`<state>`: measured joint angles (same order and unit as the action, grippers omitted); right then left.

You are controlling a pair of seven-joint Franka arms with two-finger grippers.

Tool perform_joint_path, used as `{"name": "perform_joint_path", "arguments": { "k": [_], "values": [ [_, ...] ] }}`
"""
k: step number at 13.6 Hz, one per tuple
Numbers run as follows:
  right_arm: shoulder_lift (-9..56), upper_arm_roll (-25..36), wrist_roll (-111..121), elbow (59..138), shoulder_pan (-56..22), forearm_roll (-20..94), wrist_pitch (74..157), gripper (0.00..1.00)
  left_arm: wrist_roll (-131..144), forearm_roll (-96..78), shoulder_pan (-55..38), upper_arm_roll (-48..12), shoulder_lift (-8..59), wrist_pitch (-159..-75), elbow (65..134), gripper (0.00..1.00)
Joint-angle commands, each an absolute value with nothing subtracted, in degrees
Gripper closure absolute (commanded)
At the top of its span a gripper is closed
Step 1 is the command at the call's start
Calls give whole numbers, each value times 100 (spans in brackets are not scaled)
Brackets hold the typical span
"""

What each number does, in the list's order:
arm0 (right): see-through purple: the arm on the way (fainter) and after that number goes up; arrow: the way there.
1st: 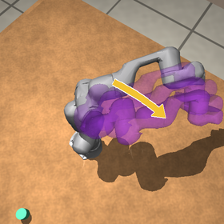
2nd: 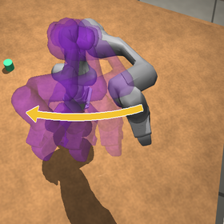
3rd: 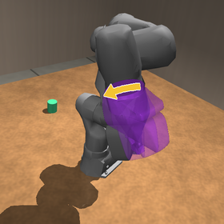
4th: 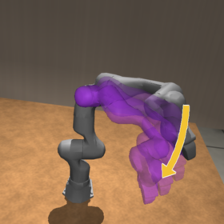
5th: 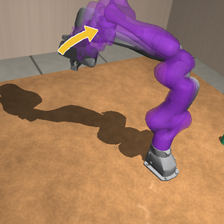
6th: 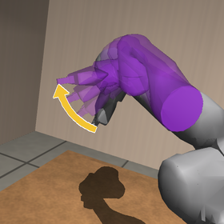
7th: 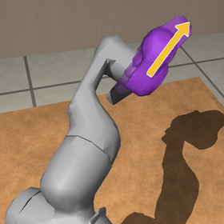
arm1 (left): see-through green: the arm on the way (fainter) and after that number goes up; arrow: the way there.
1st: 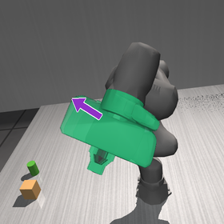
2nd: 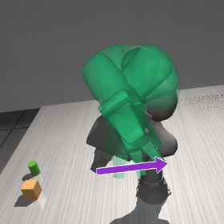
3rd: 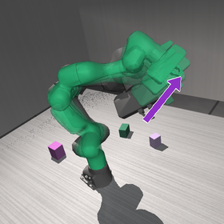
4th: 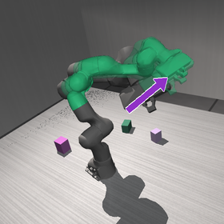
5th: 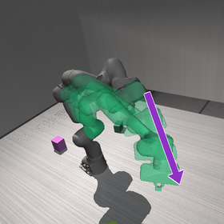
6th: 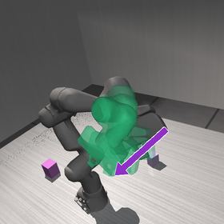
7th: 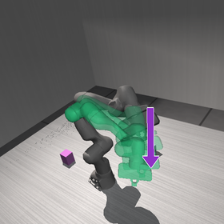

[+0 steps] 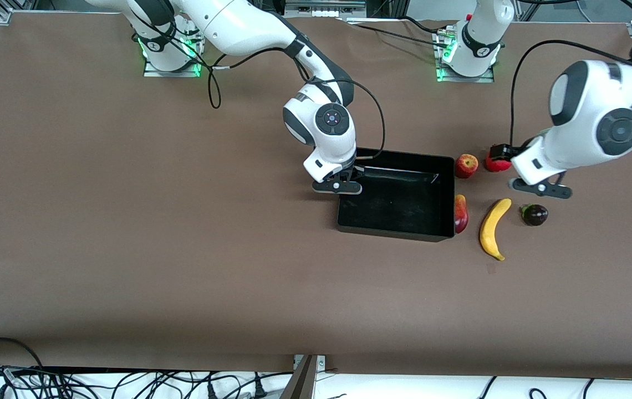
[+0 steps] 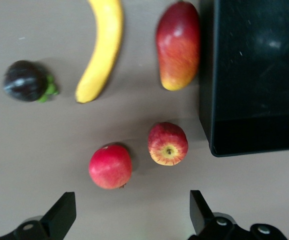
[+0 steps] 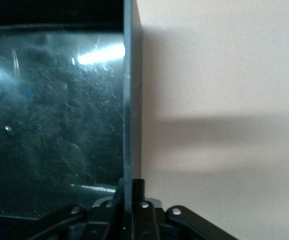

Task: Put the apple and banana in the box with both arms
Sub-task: 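Reach the left gripper down to the red apple beside the box, then grasp the red apple with the left gripper while the right gripper withdraws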

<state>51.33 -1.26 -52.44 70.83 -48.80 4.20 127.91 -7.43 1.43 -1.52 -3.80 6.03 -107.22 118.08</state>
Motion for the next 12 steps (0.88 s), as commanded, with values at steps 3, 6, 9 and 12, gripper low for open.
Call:
{"name": "perform_joint_path", "arguments": {
  "k": [3, 6, 9, 12],
  "values": [
    [4642, 9, -4949, 6926, -4598, 378, 12184, 0, -1370, 1008, -150, -957, 114, -12381, 13463, 0],
    [3721, 0, -3802, 6926, -3756, 404, 10850, 0, -1397, 1072, -106, -993, 167, -13469, 14165, 0],
    [2947, 18, -2561, 6926, -2903, 465, 9829, 0, -1397, 1072, -88, -984, 368, -14403, 14624, 0],
    [1946, 253, -2005, 7275, -2663, 475, 9037, 0, -1459, 1159, -18, -984, 720, -14949, 14669, 0]
  ]
}}
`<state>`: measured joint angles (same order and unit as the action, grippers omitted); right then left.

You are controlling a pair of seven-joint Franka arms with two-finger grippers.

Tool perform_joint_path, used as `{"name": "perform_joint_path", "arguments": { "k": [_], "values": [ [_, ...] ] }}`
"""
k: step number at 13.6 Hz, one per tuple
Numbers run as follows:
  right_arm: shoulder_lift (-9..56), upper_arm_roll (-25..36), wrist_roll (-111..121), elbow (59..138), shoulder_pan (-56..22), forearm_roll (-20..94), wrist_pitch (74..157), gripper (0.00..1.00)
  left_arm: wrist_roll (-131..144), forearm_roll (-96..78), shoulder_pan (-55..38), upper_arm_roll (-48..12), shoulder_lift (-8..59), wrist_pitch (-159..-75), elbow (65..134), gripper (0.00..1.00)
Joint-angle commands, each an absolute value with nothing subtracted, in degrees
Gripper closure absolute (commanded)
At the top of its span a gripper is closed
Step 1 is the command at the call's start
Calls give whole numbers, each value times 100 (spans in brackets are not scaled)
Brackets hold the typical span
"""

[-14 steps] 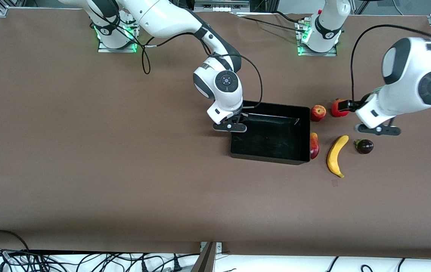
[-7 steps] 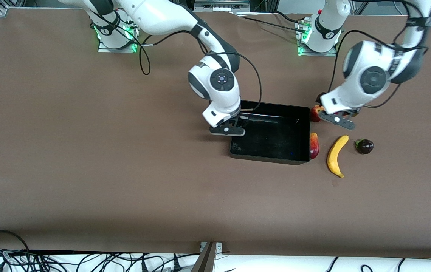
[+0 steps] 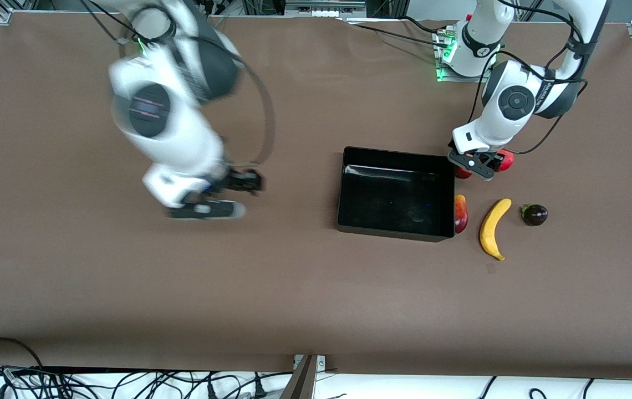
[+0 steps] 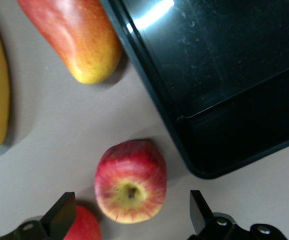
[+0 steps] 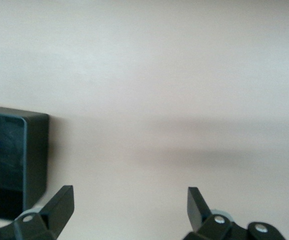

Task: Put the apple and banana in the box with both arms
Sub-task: 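Grasp the red apple with the left gripper while the right gripper withdraws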

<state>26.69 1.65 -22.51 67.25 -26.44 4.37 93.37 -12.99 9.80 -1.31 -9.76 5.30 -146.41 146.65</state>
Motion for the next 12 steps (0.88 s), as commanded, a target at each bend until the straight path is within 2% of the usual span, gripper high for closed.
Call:
{"name": "perform_joint_path", "arguments": {
  "k": [1, 2, 3, 4, 5, 7, 10, 12],
  "values": [
    [1560, 377, -1987, 7591, -2663, 475, 8948, 0, -1468, 1378, 96, -984, 869, -15124, 14660, 0],
    [1103, 456, -1960, 8003, -2663, 466, 8921, 0, -1476, 1597, 349, -993, 1027, -15361, 14660, 0],
    [690, 553, -1829, 8424, -2663, 466, 8930, 0, -1485, 1730, 499, -993, 1141, -15468, 14660, 17],
    [320, 606, -1645, 8838, -2620, 448, 8947, 0, -1485, 1749, 518, -993, 1160, -15469, 14651, 48],
    [12, 659, -1452, 9129, -2515, 405, 8939, 0, -1485, 1749, 527, -993, 1143, -15451, 14643, 73],
    [-455, 511, -1066, 9612, -1964, 378, 8930, 0, -1485, 1749, 527, -993, 1099, -15425, 14634, 97],
    [-887, -297, -205, 10142, -549, 369, 8974, 0, -1477, 1749, 545, -1002, 766, -14979, 14494, 100],
    [-862, -282, 35, 10081, -457, 360, 8939, 0, -1477, 1740, 536, -1046, 502, -14120, 14144, 100]
  ]
}}
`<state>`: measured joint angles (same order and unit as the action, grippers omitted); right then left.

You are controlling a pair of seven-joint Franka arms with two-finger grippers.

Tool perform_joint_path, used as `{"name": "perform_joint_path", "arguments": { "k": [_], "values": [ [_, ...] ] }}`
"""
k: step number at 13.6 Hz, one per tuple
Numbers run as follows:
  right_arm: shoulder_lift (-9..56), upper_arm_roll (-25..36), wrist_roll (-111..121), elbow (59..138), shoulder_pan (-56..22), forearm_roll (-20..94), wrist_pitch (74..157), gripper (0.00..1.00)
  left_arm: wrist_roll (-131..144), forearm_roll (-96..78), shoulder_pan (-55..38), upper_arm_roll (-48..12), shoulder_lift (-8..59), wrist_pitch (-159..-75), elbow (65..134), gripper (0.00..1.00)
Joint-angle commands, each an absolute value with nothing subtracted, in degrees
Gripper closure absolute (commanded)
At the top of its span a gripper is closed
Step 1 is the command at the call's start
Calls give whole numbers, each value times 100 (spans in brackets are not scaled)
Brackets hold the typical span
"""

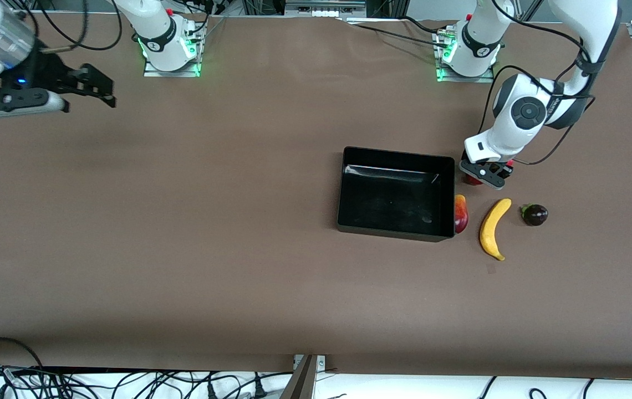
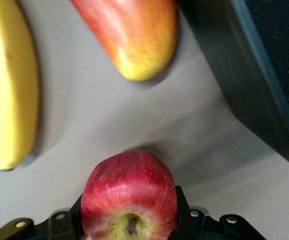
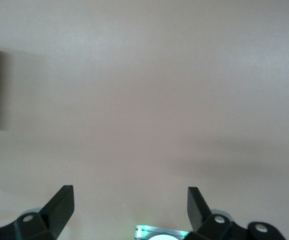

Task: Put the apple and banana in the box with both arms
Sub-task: 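Carry the apple over the box and open the left gripper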

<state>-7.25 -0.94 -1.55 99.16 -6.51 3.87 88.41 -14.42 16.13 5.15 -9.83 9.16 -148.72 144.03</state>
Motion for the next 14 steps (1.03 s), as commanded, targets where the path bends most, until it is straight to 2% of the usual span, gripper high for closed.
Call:
{"name": "perform_joint_path", "arguments": {
  "k": [1, 4, 6, 8, 10, 12, 14],
  "values": [
    [-844, -273, 35, 10046, -457, 308, 8938, 0, -1477, 1653, 519, -1098, 388, -13576, 13854, 100],
    [-642, -281, -8, 9722, -457, 149, 8921, 0, -1459, 1075, 475, -1396, 421, -11626, 12442, 100],
    [-624, -281, -17, 9598, -466, 97, 8956, 0, -1058, 382, 440, -1633, 658, -10962, 11710, 100],
    [-571, -264, -53, 9414, -422, 53, 8912, 0, 248, 185, 413, -2002, 1035, -11047, 11488, 100],
    [-571, -193, -61, 9378, -431, 18, 8956, 0, 1113, 185, 396, -2232, 1457, -11625, 11487, 99],
    [-449, -202, -79, 9360, -457, -26, 8974, 0, 1519, 193, 300, -2294, 1896, -12319, 11575, 99],
    [-431, -193, -70, 9369, -457, -35, 8974, 0, 1748, 325, 19, -2276, 2274, -12611, 11680, 97]
  ]
}}
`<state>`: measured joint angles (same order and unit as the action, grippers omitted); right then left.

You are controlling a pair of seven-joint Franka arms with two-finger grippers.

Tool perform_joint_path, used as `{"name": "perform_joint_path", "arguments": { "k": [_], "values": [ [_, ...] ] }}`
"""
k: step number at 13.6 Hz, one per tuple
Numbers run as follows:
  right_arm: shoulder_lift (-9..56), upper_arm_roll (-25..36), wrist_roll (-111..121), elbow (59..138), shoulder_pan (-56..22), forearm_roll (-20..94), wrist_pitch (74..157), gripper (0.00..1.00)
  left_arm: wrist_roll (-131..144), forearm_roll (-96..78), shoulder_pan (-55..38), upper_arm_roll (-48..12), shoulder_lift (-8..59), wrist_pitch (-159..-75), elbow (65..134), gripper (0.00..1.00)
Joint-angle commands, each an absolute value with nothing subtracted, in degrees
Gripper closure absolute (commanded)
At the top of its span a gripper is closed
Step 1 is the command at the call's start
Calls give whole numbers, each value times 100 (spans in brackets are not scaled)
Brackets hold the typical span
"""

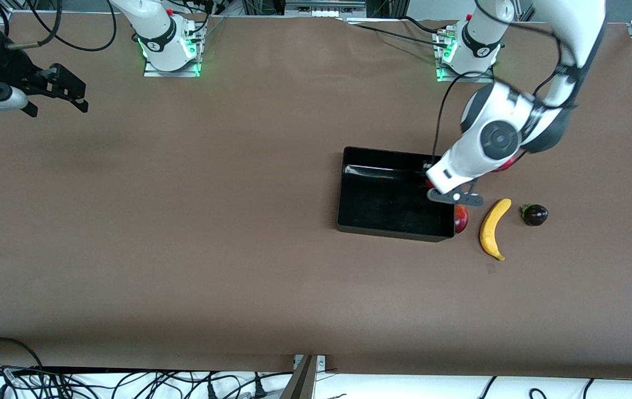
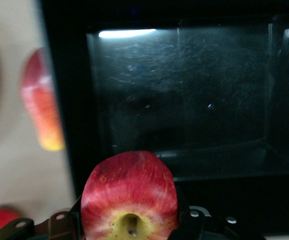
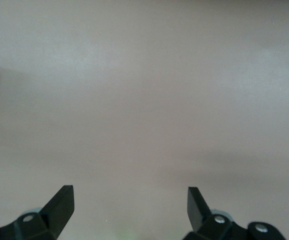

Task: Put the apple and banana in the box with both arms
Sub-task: 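Carry the apple over the box and open the left gripper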

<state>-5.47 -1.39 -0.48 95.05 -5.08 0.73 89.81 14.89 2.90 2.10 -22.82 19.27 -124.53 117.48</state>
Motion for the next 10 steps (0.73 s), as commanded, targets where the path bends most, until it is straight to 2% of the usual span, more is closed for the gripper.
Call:
{"name": "perform_joint_path", "arguments": {
  "k": [1, 3, 4, 5, 6, 8, 10],
  "values": [
    [-370, -202, -105, 9369, -448, -26, 8913, 0, 1793, 343, 9, -2276, 2355, -12725, 11689, 97],
    [-360, -193, -246, 9369, -439, -9, 8912, 0, 1811, 351, -44, -2276, 2522, -12823, 11733, 94],
    [-360, -193, -246, 9360, -457, -26, 8921, 0, 1811, 352, -35, -2276, 2592, -12841, 11742, 80],
    [-369, -202, -255, 9360, -457, -26, 8938, 0, 1828, 352, -35, -2276, 2636, -12841, 11733, 16],
    [-369, -202, -255, 9360, -466, -9, 8965, 0, 1898, 352, -35, -2268, 2628, -12815, 11733, 0],
    [-369, -202, -255, 9360, -457, -9, 9000, 0, 1916, 352, -18, -2268, 2532, -12666, 11637, 0],
    [-369, -202, -255, 9360, -466, 0, 9000, 0, 1907, 352, 52, -2233, 2330, -11914, 11209, 0]
  ]
}}
